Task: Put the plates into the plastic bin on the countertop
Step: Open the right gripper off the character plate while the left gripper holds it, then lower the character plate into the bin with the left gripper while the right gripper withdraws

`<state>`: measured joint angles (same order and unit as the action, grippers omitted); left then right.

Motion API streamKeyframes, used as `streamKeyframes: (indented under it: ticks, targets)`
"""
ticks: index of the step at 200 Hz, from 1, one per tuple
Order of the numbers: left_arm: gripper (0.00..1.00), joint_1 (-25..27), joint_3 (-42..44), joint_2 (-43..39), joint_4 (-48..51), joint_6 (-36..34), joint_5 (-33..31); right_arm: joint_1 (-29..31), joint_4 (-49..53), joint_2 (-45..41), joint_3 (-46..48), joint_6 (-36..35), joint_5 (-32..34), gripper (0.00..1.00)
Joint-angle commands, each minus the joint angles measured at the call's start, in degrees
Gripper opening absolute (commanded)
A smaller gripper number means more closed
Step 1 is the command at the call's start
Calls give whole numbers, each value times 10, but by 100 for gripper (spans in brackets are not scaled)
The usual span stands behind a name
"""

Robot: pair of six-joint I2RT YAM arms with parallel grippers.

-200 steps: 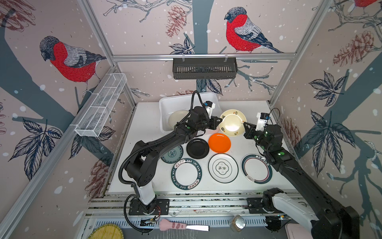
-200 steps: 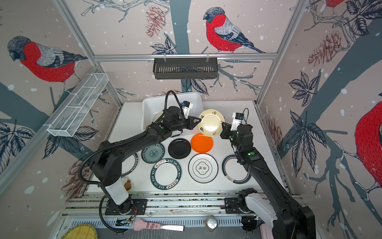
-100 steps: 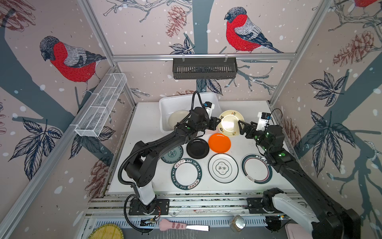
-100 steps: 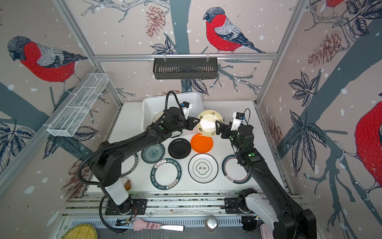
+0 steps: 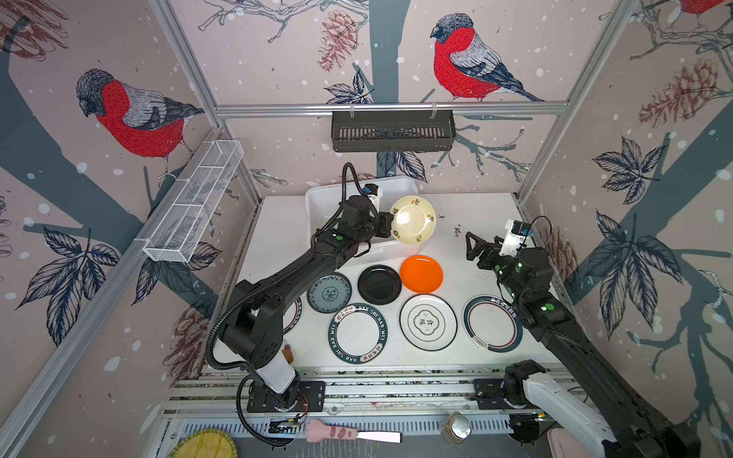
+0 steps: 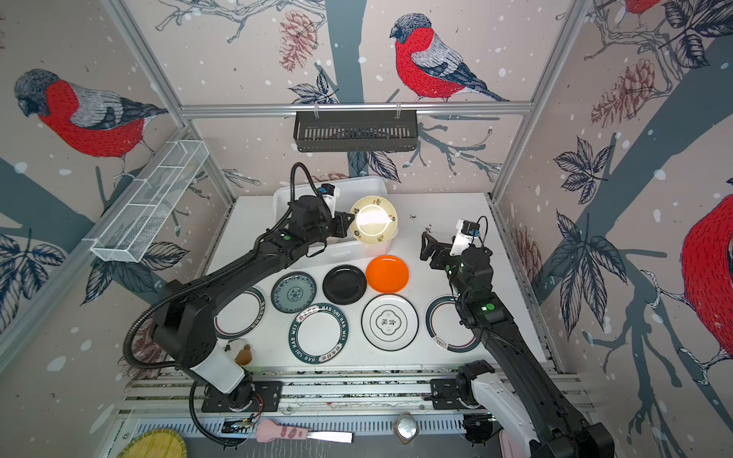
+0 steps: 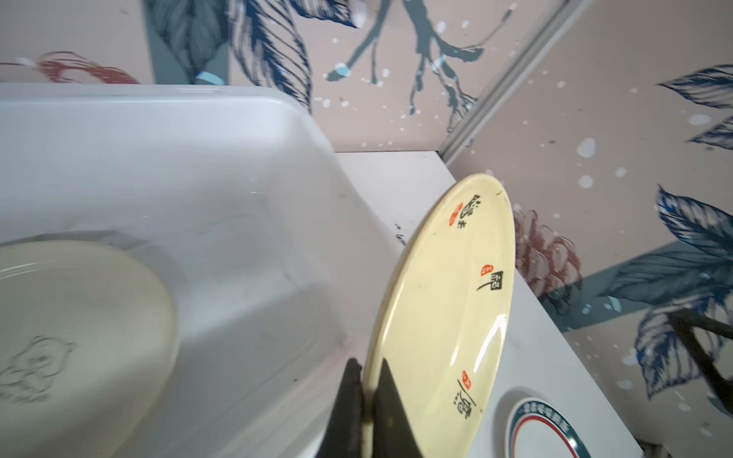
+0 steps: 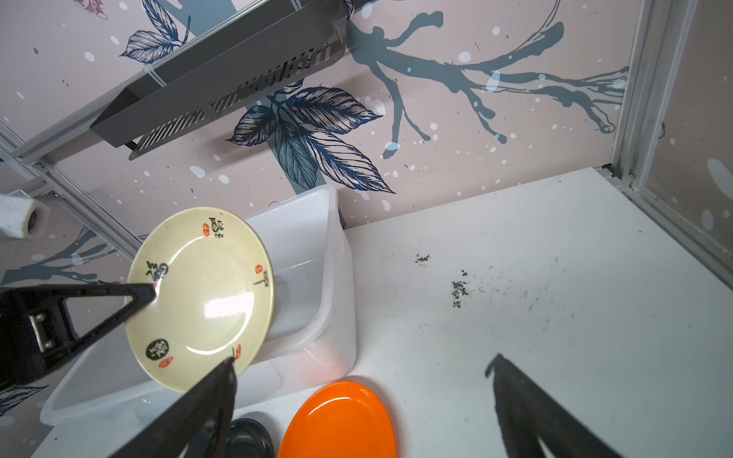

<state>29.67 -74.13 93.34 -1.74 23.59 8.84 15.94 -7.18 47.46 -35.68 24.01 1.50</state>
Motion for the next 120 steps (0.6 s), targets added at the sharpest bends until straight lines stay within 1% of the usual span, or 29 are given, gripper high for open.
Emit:
streamKeyframes:
  ticks: [1,31,54,85,106,120]
  targets:
    - [0,-36,20,-23,2,0,-39,0,7,-4,3,-15,4,100]
    - [0,-89,52,-46,-11,4,-40,1,13,-3,4,-10,7,100]
    - [0,-126,56,-40,-5,5,-45,-1,14,6,-12,-2,15,100]
    - [0,-169,25,6,33,3,-50,-3,33,38,-63,0,16,100]
    - [0,-175,-16,46,81,-13,-87,-6,37,59,-88,3,10,100]
    - [0,-175,-41,70,108,-19,-98,-6,40,71,-102,0,11,100]
